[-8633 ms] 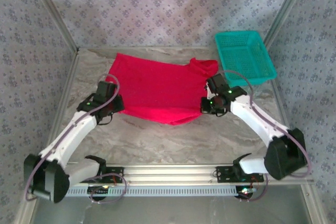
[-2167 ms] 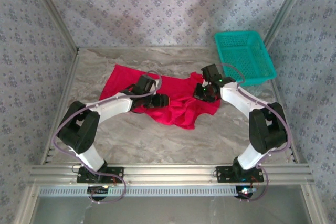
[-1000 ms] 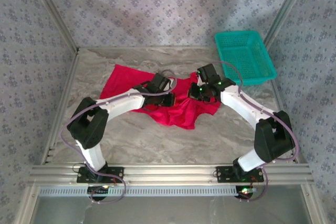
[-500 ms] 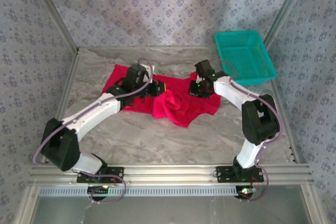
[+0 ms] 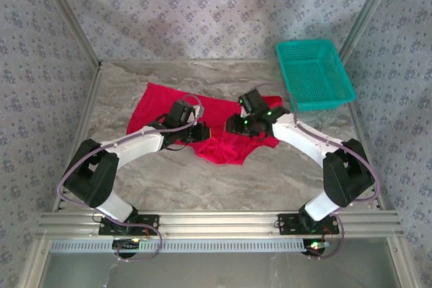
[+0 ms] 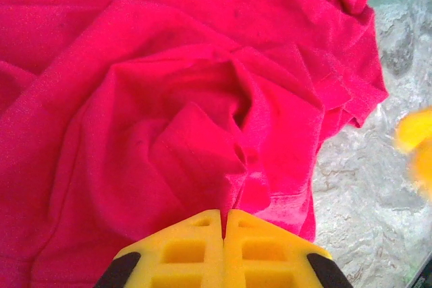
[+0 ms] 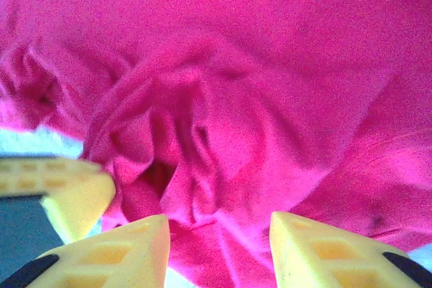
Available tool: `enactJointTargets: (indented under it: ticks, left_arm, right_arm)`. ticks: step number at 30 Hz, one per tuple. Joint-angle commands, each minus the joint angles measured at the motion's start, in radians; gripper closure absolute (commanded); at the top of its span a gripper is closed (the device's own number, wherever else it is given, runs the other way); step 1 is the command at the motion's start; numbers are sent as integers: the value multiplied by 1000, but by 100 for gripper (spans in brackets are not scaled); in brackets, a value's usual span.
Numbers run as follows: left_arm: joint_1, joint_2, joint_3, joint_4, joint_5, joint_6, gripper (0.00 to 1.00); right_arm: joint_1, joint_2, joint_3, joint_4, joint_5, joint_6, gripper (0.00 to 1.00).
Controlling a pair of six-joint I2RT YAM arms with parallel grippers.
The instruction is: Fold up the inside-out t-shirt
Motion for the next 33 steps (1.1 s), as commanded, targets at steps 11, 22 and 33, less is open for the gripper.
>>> enactJointTargets:
  ticks: [11,22,33]
  left_arm:
    - [116,-164,-99,58,-30,-108,100]
    - [174,-221,-120,22,-32,-94,100]
    - [183,-136,-10,44,8,-106,100]
  right_arm:
    - [160,212,-12,328,29,272,48]
    - [124,154,119,85,134,171,100]
    - [-85,-216,7,-50,177,72,100]
